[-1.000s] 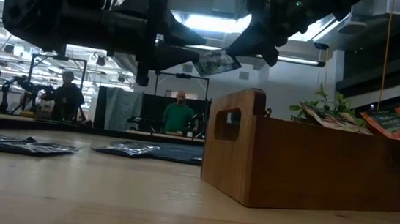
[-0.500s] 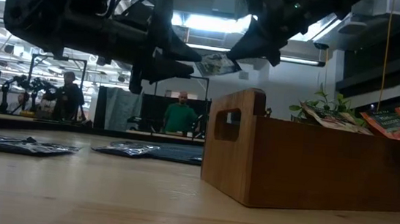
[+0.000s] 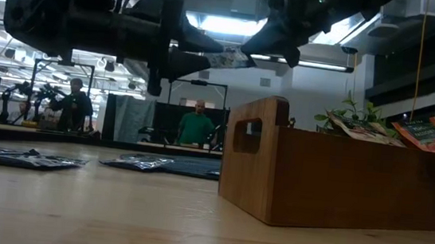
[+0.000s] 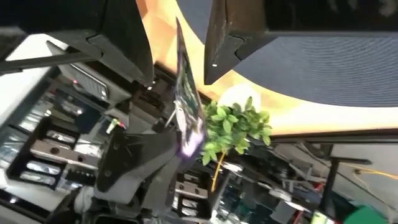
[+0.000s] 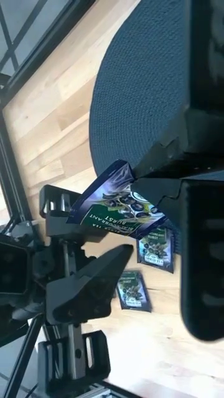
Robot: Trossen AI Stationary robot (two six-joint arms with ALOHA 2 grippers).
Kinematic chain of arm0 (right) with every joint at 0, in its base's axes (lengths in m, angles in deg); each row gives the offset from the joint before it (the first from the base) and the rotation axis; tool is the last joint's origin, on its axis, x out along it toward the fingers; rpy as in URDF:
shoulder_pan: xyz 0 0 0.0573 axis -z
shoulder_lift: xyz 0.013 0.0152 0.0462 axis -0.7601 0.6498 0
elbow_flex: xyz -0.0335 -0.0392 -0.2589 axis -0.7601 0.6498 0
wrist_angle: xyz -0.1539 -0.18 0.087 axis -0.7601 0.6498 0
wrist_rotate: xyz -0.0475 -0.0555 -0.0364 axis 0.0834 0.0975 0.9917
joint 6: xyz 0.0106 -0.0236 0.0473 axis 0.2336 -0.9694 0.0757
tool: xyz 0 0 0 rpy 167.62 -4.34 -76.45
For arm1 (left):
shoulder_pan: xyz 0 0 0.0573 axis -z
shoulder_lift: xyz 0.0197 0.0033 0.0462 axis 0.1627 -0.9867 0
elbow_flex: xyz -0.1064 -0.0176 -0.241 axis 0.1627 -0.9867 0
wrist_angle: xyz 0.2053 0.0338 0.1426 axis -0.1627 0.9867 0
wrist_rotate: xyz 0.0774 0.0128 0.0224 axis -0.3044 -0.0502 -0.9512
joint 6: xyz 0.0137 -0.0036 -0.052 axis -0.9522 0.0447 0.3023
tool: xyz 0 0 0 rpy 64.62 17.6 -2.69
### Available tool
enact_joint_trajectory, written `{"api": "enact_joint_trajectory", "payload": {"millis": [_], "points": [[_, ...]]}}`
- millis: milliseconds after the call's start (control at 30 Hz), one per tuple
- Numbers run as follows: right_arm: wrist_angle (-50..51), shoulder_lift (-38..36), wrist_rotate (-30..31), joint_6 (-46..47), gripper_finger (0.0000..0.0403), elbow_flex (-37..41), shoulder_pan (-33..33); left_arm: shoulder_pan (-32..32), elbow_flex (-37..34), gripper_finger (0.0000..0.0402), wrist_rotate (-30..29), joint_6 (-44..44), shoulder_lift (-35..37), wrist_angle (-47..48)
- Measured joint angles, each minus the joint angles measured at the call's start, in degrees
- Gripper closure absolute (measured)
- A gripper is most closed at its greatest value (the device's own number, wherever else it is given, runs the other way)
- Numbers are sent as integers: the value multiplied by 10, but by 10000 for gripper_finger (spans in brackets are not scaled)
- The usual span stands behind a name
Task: Pick & Place Tea
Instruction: Put the purple tea bag into the left section of the wooden organizer
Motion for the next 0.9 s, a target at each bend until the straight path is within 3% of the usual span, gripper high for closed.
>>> {"api": "enact_joint_trajectory", "payload": {"millis": [167, 433, 600, 900], "points": [[-10, 0, -1, 1, 400, 0, 0, 0, 0, 298, 13, 0, 0, 0], [-10, 0, -1, 1, 400, 0, -13, 0, 0, 390, 18, 0, 0, 0], [-9, 0, -16, -2, 392, 0, -15, 1, 0, 395, 20, 0, 0, 1], [62, -8, -155, -15, 318, -1, -15, 24, 31, 398, 55, 18, 0, 57]]}}
